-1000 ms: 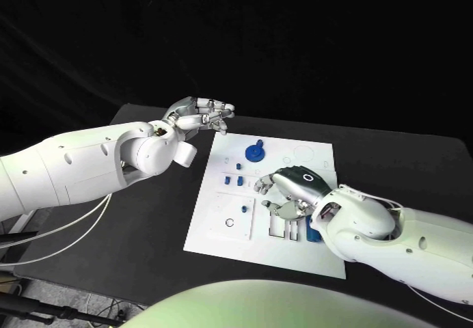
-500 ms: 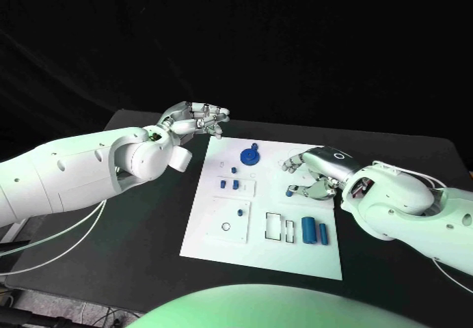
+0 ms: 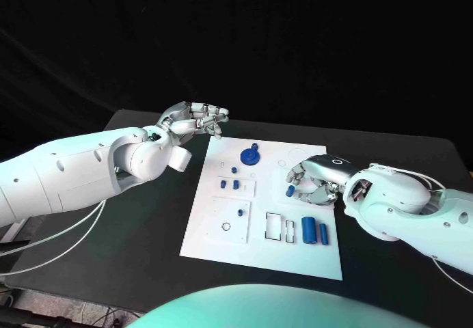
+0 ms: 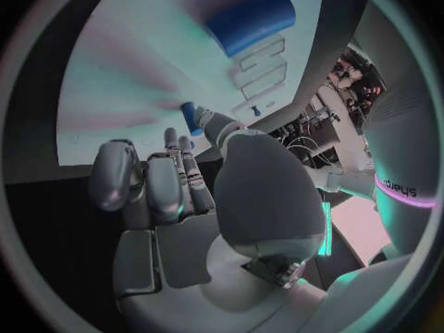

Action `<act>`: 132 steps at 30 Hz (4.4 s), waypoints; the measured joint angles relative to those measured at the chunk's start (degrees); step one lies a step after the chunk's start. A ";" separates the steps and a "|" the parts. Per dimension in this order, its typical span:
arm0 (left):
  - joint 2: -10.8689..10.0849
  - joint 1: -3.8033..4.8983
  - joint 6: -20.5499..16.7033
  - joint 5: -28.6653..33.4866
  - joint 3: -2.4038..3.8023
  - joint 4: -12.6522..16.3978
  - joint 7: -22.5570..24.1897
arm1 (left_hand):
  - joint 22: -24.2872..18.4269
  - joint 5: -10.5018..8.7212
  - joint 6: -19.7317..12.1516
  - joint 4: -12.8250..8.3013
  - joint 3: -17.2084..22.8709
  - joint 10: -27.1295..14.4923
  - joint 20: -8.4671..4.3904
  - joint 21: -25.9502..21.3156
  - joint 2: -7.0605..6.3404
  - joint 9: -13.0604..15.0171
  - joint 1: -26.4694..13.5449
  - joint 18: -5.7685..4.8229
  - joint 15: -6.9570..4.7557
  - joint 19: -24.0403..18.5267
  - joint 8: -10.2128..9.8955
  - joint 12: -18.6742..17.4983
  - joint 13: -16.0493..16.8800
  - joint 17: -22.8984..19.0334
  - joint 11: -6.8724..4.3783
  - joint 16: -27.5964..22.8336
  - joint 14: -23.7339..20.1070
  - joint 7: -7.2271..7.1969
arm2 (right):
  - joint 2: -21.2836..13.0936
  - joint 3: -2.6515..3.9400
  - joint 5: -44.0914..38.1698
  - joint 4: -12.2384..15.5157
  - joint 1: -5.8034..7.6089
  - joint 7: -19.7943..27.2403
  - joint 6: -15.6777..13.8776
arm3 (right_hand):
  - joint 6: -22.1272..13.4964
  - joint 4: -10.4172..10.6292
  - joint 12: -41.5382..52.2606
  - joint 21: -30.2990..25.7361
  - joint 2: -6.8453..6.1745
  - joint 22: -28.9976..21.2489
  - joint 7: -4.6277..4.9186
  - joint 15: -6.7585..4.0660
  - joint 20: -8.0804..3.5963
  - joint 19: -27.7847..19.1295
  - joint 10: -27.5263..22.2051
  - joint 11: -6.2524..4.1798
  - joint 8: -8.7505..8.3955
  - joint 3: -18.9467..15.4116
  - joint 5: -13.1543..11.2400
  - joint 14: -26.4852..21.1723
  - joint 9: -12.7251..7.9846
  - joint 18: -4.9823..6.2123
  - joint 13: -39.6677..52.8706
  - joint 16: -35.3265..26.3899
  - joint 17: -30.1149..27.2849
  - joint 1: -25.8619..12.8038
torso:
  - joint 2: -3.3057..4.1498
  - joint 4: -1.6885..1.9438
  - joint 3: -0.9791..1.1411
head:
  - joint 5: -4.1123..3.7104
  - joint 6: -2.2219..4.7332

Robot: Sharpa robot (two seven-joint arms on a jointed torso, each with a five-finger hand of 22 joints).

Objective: Assemble the parts on the task board

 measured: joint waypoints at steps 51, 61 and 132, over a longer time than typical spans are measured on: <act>-0.19 0.00 0.67 -0.11 0.00 0.00 -0.71 | -0.05 0.00 0.00 -0.32 0.33 -0.21 0.00 -0.28 0.30 0.00 -0.30 0.00 0.21 0.00 0.00 0.00 0.06 0.00 0.21 -0.35 -0.21 0.00 | 1.86 -0.15 1.23 -0.76 -0.99 -0.54 -3.83 | 9.19 -0.51 -0.71 7.91 3.74 0.02 -0.82 -1.64 -1.83 3.65 13.71 -2.65 3.53 9.33 -4.78 0.18 0.93 -0.92 -0.63 3.13 4.00 3.19 | -0.10 -0.01 -0.02 | 0.35 -0.51; -0.13 0.00 0.71 -0.13 0.00 -0.38 -0.80 | -0.05 0.00 0.00 -0.43 0.22 -0.21 0.00 -0.28 0.30 0.00 -0.30 0.00 0.21 0.00 0.00 0.00 0.06 0.00 0.21 -0.35 -0.21 0.00 | 0.21 0.13 1.23 2.62 -0.08 -0.44 -6.60 | 9.19 -0.66 -1.03 8.40 4.18 0.02 -0.82 -2.05 -1.83 3.65 13.73 -2.64 3.53 9.32 -5.14 0.18 0.92 -0.92 -0.65 3.28 4.08 3.03 | -0.17 -0.04 -0.02 | 0.33 -0.41; 0.92 -0.01 1.20 -0.21 -0.01 -0.58 -1.12 | -0.08 0.00 0.00 -0.63 0.32 -0.21 0.00 -0.27 0.30 0.00 -0.30 0.00 0.21 0.00 0.00 0.00 0.04 0.00 0.21 -0.34 -0.21 0.00 | 16.38 -1.19 1.31 -0.62 -7.89 2.47 -7.17 | 8.45 -0.81 -2.55 7.90 3.67 0.02 -1.33 -2.04 -1.83 3.64 13.82 -2.53 3.83 9.14 -5.43 0.18 0.93 -0.92 -0.60 3.32 3.56 1.51 | -0.02 -0.03 0.00 | 2.53 -0.77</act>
